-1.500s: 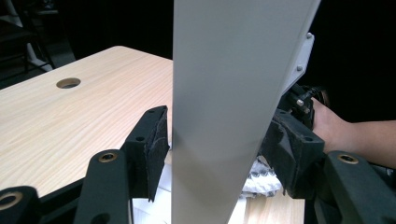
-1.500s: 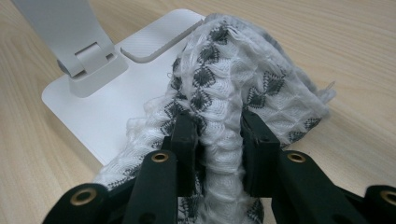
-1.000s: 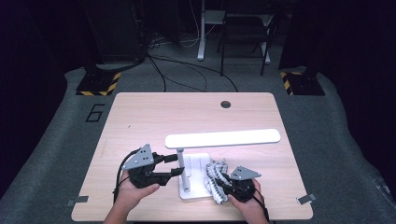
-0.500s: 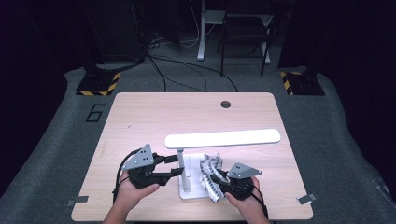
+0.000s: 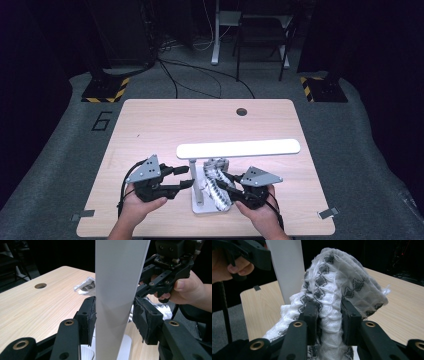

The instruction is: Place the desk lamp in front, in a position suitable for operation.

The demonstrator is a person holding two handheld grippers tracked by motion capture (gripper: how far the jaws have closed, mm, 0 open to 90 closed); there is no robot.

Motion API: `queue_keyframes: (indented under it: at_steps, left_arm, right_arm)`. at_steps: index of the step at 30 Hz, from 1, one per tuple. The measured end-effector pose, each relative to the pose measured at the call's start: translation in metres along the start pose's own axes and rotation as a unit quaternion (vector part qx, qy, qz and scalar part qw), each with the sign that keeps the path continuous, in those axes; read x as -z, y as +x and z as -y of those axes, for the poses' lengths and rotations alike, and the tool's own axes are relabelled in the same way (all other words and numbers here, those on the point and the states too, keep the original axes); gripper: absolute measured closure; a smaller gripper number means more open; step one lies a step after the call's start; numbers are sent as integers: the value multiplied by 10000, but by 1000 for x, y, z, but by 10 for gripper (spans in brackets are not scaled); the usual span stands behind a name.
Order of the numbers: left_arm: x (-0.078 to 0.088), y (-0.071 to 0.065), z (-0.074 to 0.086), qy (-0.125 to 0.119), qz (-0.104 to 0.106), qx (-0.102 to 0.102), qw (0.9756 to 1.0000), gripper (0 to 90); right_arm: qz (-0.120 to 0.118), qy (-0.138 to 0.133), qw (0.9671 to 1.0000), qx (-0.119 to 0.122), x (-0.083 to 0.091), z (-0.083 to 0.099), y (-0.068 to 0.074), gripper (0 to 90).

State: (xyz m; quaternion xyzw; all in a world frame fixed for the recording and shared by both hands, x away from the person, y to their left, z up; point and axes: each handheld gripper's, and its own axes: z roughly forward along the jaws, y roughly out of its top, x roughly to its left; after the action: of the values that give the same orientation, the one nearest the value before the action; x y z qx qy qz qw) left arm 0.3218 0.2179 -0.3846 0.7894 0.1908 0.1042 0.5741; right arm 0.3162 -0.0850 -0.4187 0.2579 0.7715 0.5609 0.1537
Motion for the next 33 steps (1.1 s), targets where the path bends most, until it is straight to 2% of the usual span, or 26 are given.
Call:
queue_keyframes:
  at_steps: [8,13,15,19,20,23,26,33]
  left_arm:
    - [3,0,-1,-12,1,27,10000,533]
    - [5,0,-1,-50,14,83,10000,532]
    - [6,0,-1,-33,2,76,10000,532]
    - [7,0,-2,-49,-52,73,9999,533]
    - [8,1,-2,-39,-118,62,9999,533]
    - [9,2,-1,-22,-159,20,9999,536]
    - [6,4,0,13,-220,108,9997,538]
    - [5,4,0,48,-298,92,9995,541]
  right_arm:
    - [-52,-111,9999,55,0,-2,3,699]
    - [-122,-207,9997,62,7,-9,4,699]
    - [-147,-248,9995,135,10,-13,5,699]
    - [-167,-273,9995,56,14,-18,8,700]
    - [-145,-384,9991,142,18,-23,10,703]
    - [-128,-432,9989,103,21,-28,14,703]
    - [-60,-550,9982,233,25,-41,20,705]
    - [17,-658,9972,359,18,-53,24,710]
